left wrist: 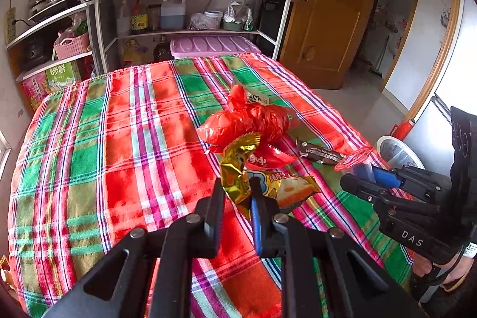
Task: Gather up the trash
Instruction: 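Carry the gold wrapper and clear cup in both tools over the bin, then open both tools to drop the wrapper and cup into the bin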
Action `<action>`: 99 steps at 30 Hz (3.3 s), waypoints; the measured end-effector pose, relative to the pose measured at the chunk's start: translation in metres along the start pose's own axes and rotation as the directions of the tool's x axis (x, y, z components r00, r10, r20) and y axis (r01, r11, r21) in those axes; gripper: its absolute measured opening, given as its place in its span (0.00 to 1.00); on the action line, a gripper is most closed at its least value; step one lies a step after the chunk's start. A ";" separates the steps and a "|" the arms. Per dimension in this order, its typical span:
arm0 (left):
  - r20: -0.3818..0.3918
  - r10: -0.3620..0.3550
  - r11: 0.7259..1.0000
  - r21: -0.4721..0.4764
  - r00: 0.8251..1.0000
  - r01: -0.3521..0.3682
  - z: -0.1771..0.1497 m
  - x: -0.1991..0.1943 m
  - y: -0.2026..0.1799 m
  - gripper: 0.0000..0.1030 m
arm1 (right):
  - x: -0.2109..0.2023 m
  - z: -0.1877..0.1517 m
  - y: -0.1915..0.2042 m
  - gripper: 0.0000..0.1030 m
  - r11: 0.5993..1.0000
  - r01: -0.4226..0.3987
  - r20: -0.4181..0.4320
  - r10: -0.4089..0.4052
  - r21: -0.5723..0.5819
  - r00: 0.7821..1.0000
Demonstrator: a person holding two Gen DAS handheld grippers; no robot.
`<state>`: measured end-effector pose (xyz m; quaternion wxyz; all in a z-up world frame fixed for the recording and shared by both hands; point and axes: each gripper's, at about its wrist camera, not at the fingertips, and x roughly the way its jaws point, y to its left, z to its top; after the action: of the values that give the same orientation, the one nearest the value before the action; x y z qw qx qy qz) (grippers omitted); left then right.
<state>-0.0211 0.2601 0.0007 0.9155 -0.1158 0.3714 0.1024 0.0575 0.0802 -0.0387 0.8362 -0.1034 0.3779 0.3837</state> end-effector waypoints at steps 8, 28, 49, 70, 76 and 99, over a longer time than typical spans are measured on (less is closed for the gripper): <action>0.024 -0.035 0.998 0.058 0.999 0.033 0.006 -0.008 -0.028 0.16 | -0.023 -0.007 -0.019 0.29 0.998 0.033 0.038 -0.035 0.048 0.999; 0.039 -0.141 0.969 0.212 0.989 0.130 0.027 0.003 -0.122 0.16 | -0.088 -0.029 -0.087 0.29 0.967 0.173 0.111 -0.195 0.187 0.974; -0.004 -0.237 0.915 0.337 0.972 0.224 0.043 0.034 -0.230 0.16 | -0.152 -0.058 -0.174 0.29 0.875 0.332 0.103 -0.389 0.353 0.915; -0.189 -0.264 0.865 0.387 0.946 0.319 0.024 0.100 -0.318 0.17 | -0.135 -0.103 -0.245 0.29 0.780 0.462 -0.086 -0.472 0.422 0.877; -0.188 -0.230 0.859 0.422 0.955 0.290 0.019 0.107 -0.330 0.17 | -0.121 -0.110 -0.259 0.29 0.775 0.470 -0.129 -0.462 0.423 0.877; -0.195 -0.214 0.881 0.385 0.957 0.276 0.019 0.111 -0.321 0.58 | -0.109 -0.125 -0.267 0.49 0.760 0.483 -0.178 -0.452 0.435 0.874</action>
<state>0.1573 -0.0289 -0.0199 0.8952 0.0245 0.4328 -0.1030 0.1352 -0.2220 -0.0791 0.8928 -0.0024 0.4468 0.0573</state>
